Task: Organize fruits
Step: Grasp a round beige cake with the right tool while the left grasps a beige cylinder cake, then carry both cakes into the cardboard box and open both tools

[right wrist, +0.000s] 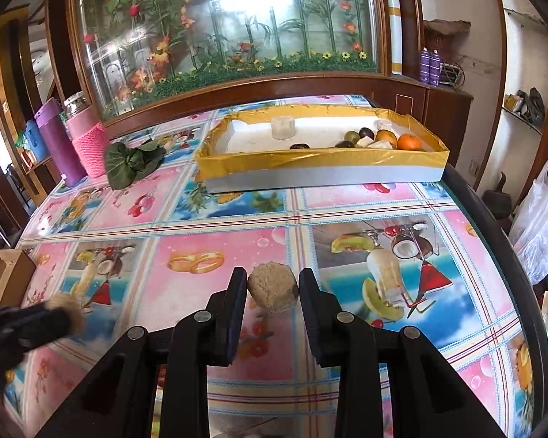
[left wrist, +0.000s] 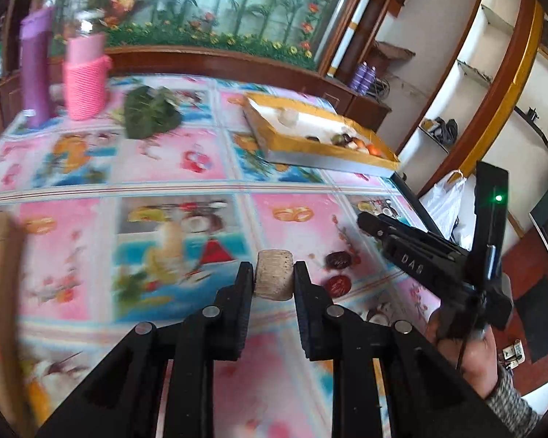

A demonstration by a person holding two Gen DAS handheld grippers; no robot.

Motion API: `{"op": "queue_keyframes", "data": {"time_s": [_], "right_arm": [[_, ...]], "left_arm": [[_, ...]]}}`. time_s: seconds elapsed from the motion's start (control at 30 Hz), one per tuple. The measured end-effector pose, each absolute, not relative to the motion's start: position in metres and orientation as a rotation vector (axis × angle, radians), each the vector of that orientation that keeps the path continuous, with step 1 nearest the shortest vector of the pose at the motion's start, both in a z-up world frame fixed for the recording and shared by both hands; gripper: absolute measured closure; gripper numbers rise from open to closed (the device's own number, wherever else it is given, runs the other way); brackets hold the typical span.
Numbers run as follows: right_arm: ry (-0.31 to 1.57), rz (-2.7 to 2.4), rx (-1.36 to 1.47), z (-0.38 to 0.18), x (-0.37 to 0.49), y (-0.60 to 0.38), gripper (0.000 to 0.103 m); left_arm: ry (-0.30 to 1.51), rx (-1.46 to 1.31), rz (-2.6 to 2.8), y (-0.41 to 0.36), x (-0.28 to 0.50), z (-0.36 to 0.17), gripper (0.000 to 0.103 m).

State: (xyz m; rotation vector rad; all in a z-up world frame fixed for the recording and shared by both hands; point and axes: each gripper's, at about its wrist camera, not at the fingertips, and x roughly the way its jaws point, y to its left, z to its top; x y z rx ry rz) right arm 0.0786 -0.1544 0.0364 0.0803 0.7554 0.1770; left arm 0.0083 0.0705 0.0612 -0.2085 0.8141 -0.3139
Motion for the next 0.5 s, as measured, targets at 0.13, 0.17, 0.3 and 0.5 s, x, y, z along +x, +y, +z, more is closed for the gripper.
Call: {"op": "queue_keyframes", "data": {"time_s": [0.13, 0.17, 0.3, 0.5], "right_arm": [[0.746, 0.251, 0.117, 0.054, 0.058, -0.138, 0.072], [0.747, 0.28, 0.123, 0.059, 0.052, -0.13, 0.072], [0.735, 0.395, 0.099, 0.085, 0.031, -0.082, 0.071], [0.755, 0.595, 0.048, 0.109, 0.012, 0.017, 0.071]], "left_arm": [[0.772, -0.146, -0.191, 0.135, -0.028, 0.086, 0.082], [0.768, -0.131, -0.149, 0.153, -0.034, 0.091, 0.082], [0.77, -0.119, 0.046, 0.235, -0.048, 0.104, 0.082], [0.831, -0.201, 0.208, 0.329, -0.046, 0.092, 0.082]]}}
